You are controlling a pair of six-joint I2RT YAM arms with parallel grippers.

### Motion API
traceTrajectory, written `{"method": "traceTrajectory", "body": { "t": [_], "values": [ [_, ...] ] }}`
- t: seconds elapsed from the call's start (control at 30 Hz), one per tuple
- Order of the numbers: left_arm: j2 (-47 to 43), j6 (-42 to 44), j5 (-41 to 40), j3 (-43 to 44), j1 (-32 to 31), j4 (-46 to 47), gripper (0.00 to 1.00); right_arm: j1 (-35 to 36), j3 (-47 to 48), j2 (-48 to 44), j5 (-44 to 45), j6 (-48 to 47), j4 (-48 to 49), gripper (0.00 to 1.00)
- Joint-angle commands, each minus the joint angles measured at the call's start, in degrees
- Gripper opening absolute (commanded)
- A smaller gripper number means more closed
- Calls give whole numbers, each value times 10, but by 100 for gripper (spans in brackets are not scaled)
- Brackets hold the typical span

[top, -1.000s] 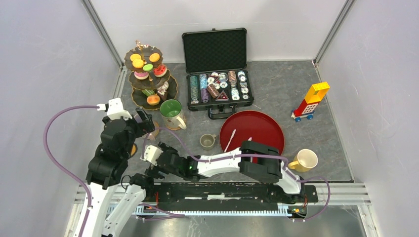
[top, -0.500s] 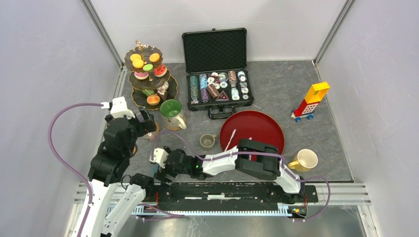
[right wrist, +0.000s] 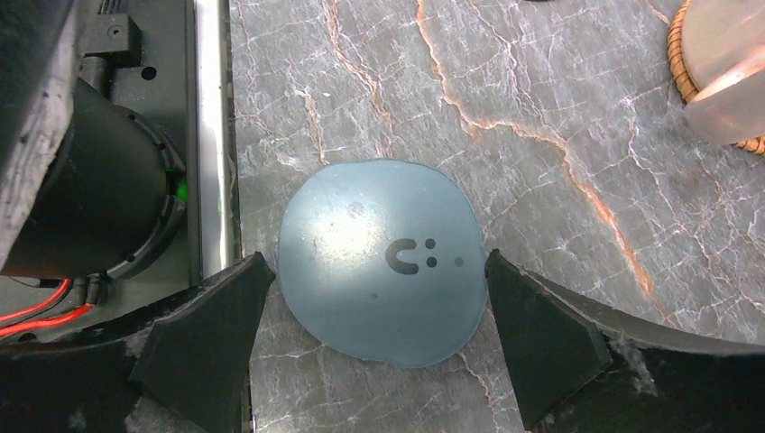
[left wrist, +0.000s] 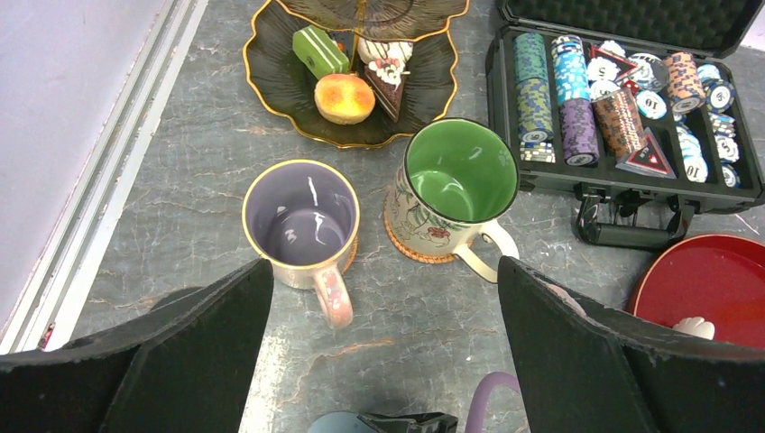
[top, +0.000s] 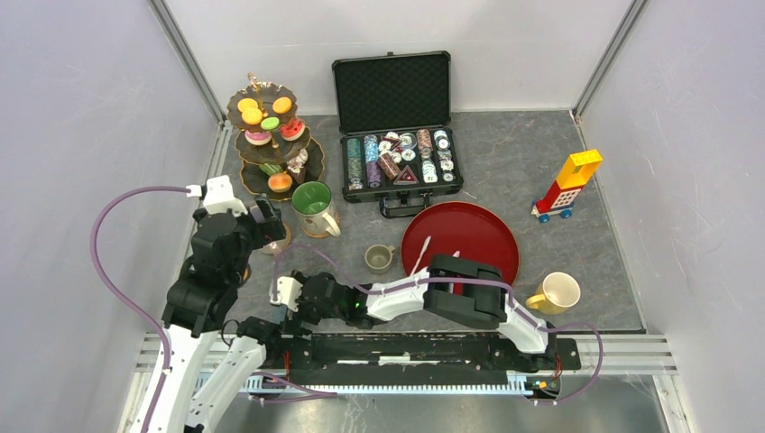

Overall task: Serve the afternoon tea
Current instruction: Move the coaster to the center of the board.

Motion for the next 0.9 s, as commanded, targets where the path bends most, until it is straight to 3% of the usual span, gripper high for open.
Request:
{"method": "traceTrajectory", "body": {
  "t": [0.0, 0.23, 0.47, 0.73, 0.87],
  "values": [
    [6, 26, -4, -2, 2, 27, 100, -2, 36, 31, 13, -4, 9, 98],
    [7, 26, 1, -3, 2, 27, 100, -28, 40, 43, 72, 84, 11, 98],
    [11, 26, 4, -4, 3, 27, 100, -76, -39, 18, 81, 175, 57, 82],
    [12, 26, 7, -5, 3, 27, 100, -81, -81, -15, 160, 156, 17, 80],
    [11, 26, 10, -6, 2, 27, 100, -80, -106, -37, 136, 128, 41, 84]
  ]
}}
